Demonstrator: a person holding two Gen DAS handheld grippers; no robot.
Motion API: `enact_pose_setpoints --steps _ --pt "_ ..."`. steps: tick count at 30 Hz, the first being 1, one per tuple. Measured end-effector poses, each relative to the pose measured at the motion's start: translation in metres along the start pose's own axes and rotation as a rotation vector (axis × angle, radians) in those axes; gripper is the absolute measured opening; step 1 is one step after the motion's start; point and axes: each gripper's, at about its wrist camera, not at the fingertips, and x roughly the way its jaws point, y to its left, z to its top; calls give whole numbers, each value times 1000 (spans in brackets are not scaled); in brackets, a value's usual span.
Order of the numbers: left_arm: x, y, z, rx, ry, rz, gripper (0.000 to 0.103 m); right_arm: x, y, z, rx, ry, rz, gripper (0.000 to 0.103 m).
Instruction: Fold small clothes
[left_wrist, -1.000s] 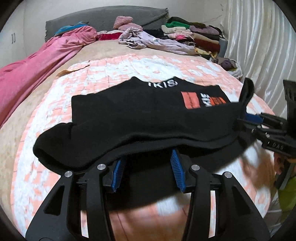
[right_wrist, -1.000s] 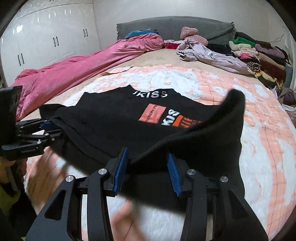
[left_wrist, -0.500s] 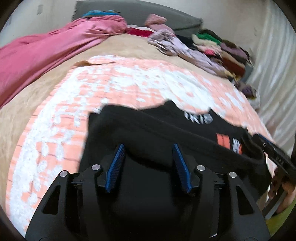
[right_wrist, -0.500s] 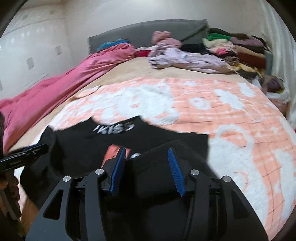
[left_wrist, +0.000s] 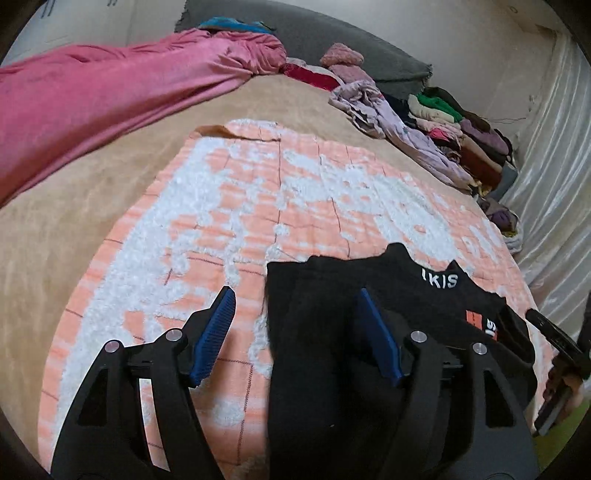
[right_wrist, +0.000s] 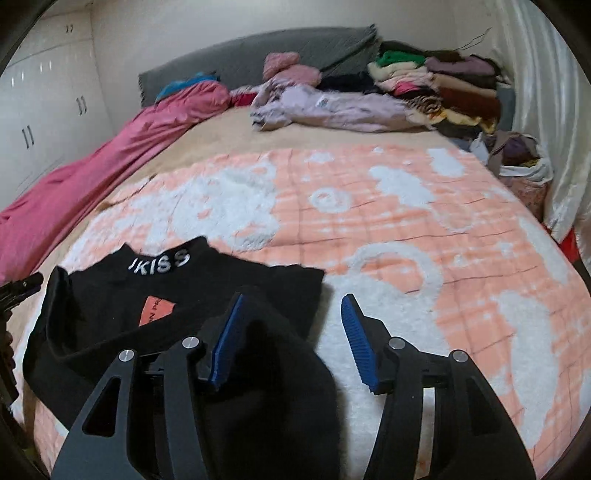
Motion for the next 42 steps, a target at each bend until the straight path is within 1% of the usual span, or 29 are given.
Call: enact_pose_setpoints --steps 2,4,5,8,9,10,11,12,13,14,15,16,17,18,20,23,25,26,28,29,30,33,38,40,42 --pt "4 0 -2 1 16 -34 61 7 10 4 -30 20 23 53" --pt "9 -3 -4 9 27 -50 61 17 17 6 -51 59 37 53" --pt "10 -4 -6 17 32 -55 61 25 20 6 -62 86 20 53" --pt "14 -9 -9 43 37 -65 60 41 24 -1 -67 128 -4 52" --pt "16 -11 -9 51 39 -66 60 43 24 -4 -65 127 -9 49" --pt "17 -13 -10 60 42 -58 60 43 24 -6 -62 121 -11 41" --pt "18 -13 -10 66 45 -51 60 42 23 -9 -59 110 -15 36" --pt "21 -14 -10 70 51 -46 59 40 23 -10 -56 104 -16 27" --pt "24 -14 -10 74 60 -44 59 38 22 -11 -50 96 -13 21" --pt "27 -14 -11 75 68 -37 49 35 20 -11 -42 89 -9 19" --pt "30 -14 -12 76 77 -25 33 32 18 -11 -34 82 -2 15" --pt "32 -14 -13 78 79 -13 27 30 16 -10 -28 73 2 14" --pt "32 -14 -14 80 78 -9 17 24 15 -9 -23 52 3 13" --pt "30 -14 -14 78 72 -11 12 18 13 -7 -20 30 0 13" --pt "23 -11 -12 68 52 -24 9 7 9 -3 -10 -12 0 12" --pt "6 -6 -8 47 -2 -58 7 -8 -3 7 29 -76 -11 10" --pt "-7 -6 -5 44 -47 -78 6 -14 -15 16 85 -118 -12 10" --pt "-10 -7 -4 51 -64 -78 4 -14 -19 18 110 -127 -4 10" --pt "-18 -9 -3 69 -117 -64 4 -7 -26 24 147 -129 9 10" --pt "-21 -9 -1 69 -142 -72 3 -3 -26 24 154 -129 8 10" --pt "-22 -8 0 68 -150 -74 3 3 -27 25 163 -124 11 10" --pt "-14 -7 2 74 -127 -50 3 21 -27 26 175 -97 1 10" --pt "21 1 -6 70 -37 9 4 51 -23 17 156 -6 -83 10" --pt "32 6 -9 56 -3 22 7 59 -25 12 159 23 -103 10" --pt "37 11 -11 39 11 27 17 64 -28 8 172 42 -118 12"
